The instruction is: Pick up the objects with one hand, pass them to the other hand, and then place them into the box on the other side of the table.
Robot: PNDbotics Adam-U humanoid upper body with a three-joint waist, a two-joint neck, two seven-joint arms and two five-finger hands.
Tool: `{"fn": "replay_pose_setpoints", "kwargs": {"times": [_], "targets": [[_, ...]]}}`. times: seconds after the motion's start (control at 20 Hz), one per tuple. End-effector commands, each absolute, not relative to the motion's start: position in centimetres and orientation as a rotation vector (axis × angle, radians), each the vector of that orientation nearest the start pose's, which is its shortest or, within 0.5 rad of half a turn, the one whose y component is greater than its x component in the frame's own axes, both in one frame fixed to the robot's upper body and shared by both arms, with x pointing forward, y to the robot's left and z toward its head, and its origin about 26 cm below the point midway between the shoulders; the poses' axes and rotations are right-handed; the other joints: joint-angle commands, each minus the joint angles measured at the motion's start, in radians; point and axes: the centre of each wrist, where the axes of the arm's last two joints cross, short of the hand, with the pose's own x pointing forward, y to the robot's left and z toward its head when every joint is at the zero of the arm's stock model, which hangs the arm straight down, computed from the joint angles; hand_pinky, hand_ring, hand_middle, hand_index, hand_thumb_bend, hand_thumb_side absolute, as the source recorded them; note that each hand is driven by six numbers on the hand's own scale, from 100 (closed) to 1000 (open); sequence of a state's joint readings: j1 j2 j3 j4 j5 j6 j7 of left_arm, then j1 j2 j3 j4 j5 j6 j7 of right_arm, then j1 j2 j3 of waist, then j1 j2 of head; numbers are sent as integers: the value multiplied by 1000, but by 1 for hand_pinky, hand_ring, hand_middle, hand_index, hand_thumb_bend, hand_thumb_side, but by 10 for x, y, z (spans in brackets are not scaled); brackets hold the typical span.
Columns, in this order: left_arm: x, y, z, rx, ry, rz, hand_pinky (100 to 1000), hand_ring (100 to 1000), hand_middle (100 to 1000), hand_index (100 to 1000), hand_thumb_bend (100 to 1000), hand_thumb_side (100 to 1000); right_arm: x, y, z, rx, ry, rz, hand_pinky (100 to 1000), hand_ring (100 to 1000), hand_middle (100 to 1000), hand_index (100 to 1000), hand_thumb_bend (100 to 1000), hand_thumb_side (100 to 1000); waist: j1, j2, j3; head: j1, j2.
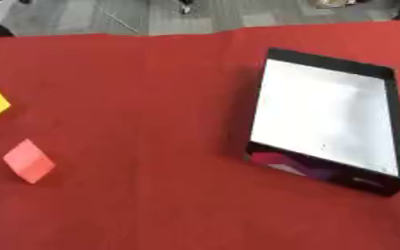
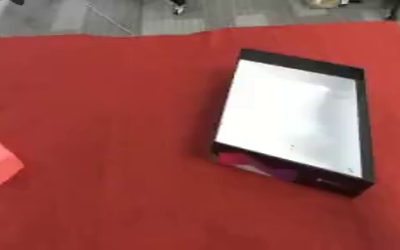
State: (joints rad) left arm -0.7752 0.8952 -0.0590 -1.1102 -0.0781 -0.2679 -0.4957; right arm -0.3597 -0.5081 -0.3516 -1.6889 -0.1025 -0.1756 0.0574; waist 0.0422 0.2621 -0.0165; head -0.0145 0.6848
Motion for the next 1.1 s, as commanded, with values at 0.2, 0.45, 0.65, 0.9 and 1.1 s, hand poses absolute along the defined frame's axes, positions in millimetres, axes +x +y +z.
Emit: {"fn": "replay_pose_setpoints", "kwargs": {"times": [0.2, 0.45, 0.65, 0.9, 1.1], "targets": [[399, 463, 294, 742, -1655, -1130, 1000, 918, 797, 907, 723, 354, 320, -407, 225, -537, -2287, 241, 911, 1000, 1000, 988, 100, 622, 7, -5, -1, 41, -19], [398, 471, 294, 845, -1615, -1113, 1000, 930, 809, 905, 752, 314, 320, -408, 224, -540, -2282, 242, 911, 1000, 1000, 989, 100, 630, 12, 0, 0, 105, -67], [398, 477, 291, 899, -1578, -1099, 1000, 930, 808, 888, 756, 275, 320, -407, 225, -539, -2283, 246, 911, 1000, 1000, 989, 100, 632, 15, 4, -1, 137, -98], [396, 485, 286, 951, -1510, -1082, 1000, 929, 811, 878, 762, 214, 319, -407, 225, -540, -2280, 247, 911, 1000, 1000, 989, 100, 640, 19, 10, -4, 147, -114], [395, 493, 280, 989, -1459, -1034, 1000, 929, 810, 880, 754, 187, 319, -407, 224, -541, -2277, 244, 911, 1000, 1000, 987, 100, 644, 19, 12, -6, 158, -117]]}}
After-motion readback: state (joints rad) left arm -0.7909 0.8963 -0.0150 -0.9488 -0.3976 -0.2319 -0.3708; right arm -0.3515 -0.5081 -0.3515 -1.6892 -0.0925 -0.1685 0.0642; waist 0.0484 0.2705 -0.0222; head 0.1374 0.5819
